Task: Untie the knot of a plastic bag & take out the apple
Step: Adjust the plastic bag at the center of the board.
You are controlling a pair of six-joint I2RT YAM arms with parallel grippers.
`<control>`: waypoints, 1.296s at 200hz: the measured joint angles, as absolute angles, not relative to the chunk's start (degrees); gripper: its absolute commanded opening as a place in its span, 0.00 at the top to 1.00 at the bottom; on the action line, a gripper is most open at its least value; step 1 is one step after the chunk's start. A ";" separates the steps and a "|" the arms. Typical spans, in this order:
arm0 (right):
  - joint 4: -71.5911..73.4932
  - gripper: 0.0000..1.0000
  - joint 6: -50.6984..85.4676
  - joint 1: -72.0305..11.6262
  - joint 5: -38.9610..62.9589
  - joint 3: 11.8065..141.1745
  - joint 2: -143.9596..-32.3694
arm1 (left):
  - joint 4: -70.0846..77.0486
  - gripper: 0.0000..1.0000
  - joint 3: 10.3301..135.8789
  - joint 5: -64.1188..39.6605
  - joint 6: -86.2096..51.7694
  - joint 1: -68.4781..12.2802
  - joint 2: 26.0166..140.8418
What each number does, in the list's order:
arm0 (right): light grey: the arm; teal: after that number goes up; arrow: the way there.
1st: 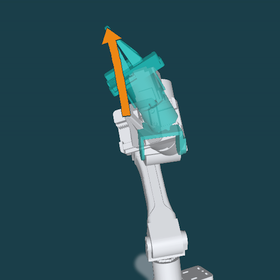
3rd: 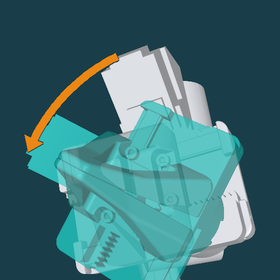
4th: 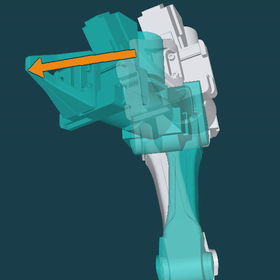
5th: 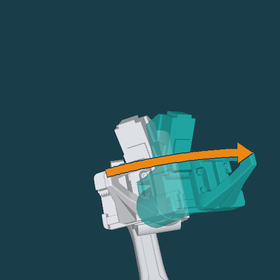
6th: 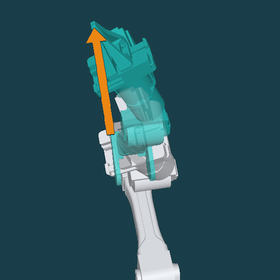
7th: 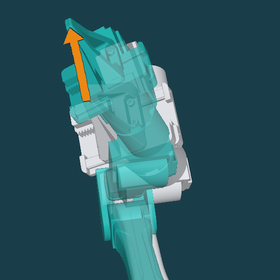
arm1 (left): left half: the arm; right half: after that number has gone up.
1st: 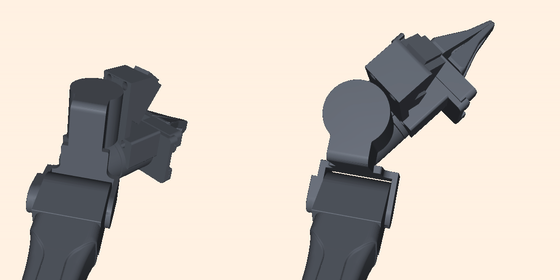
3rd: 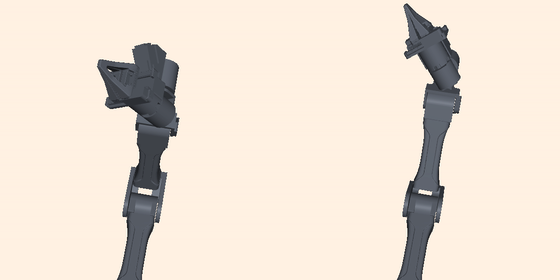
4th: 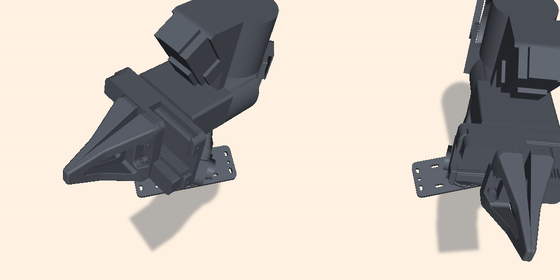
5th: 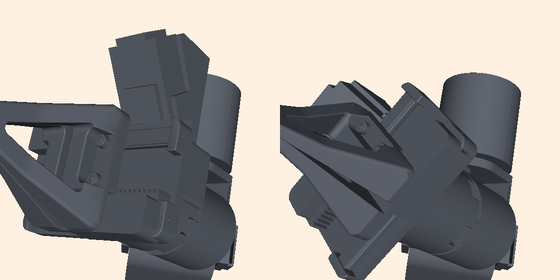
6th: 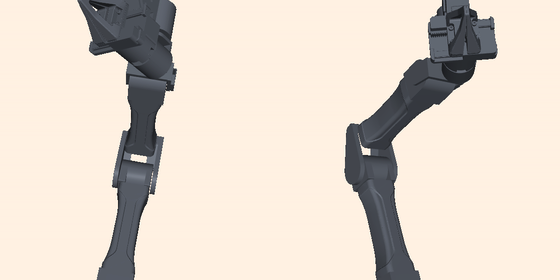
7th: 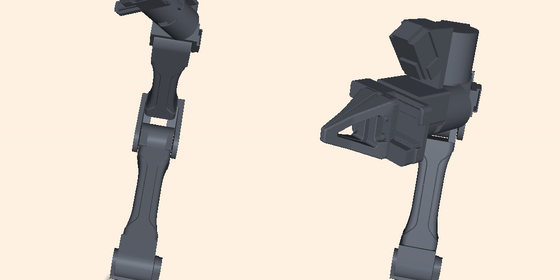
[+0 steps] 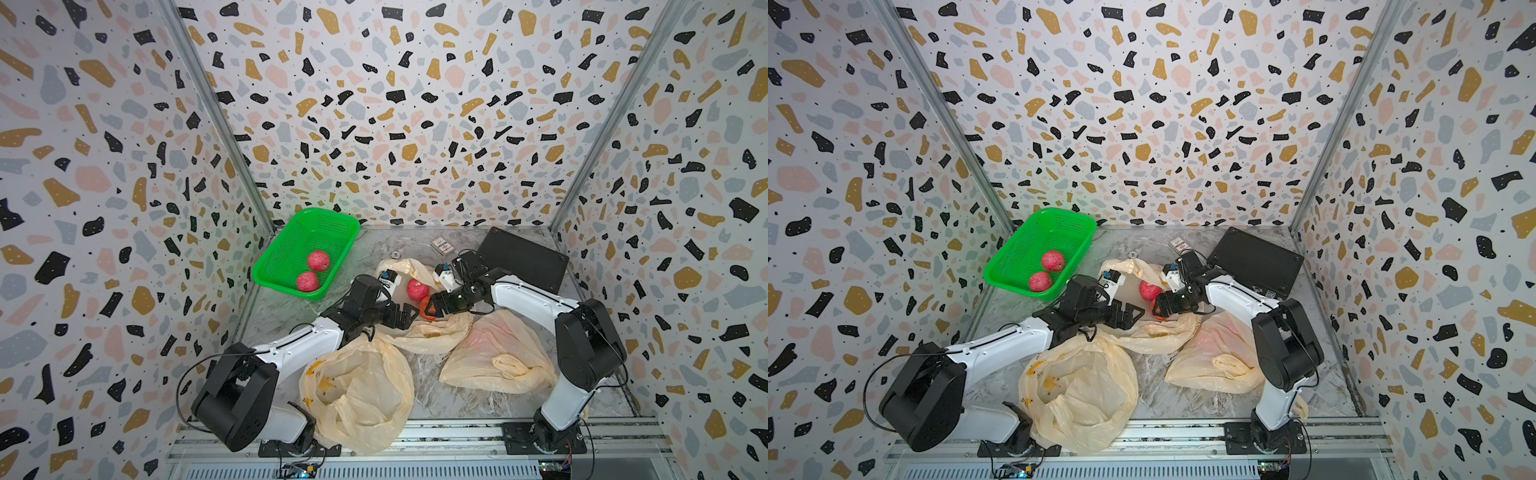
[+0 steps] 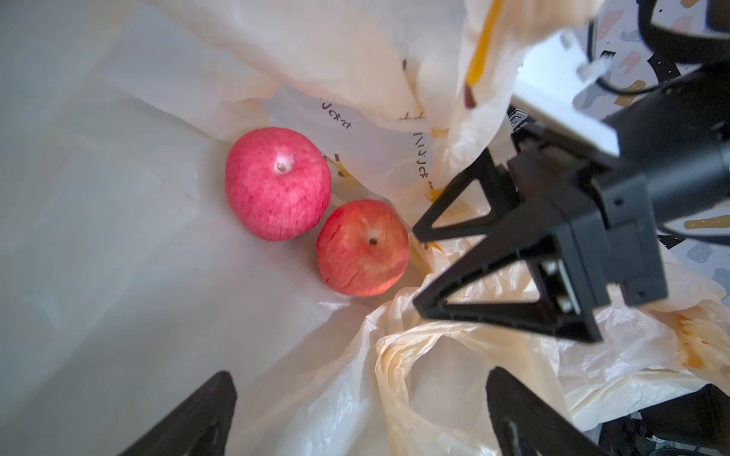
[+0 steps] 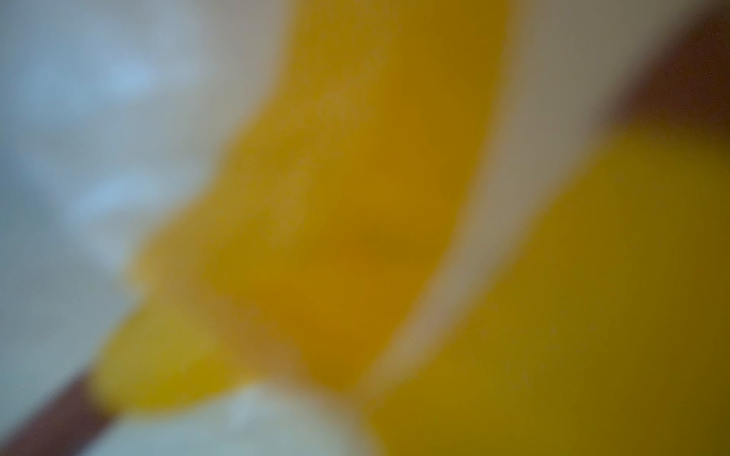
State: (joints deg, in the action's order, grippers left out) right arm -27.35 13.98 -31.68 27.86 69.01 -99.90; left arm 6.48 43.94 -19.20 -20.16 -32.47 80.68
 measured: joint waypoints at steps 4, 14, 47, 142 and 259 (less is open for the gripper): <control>-27.33 0.19 14.00 -32.23 28.40 68.62 -99.90 | 7.05 0.01 43.81 -19.09 -20.45 -32.47 80.71; -27.05 0.19 14.31 -33.23 29.71 67.42 -99.88 | 8.38 0.01 43.35 -18.79 -21.61 -32.47 80.82; -26.44 0.19 14.98 -34.70 31.53 63.94 -99.50 | 10.26 0.01 43.16 -17.61 -23.49 -33.39 82.89; -32.97 0.59 11.22 -33.21 17.76 63.66 -86.54 | 9.98 0.01 49.89 -12.32 -23.44 -38.74 88.42; -27.77 0.81 13.34 -29.74 16.25 56.64 -96.25 | -0.75 0.01 60.73 1.98 -19.44 -47.29 98.70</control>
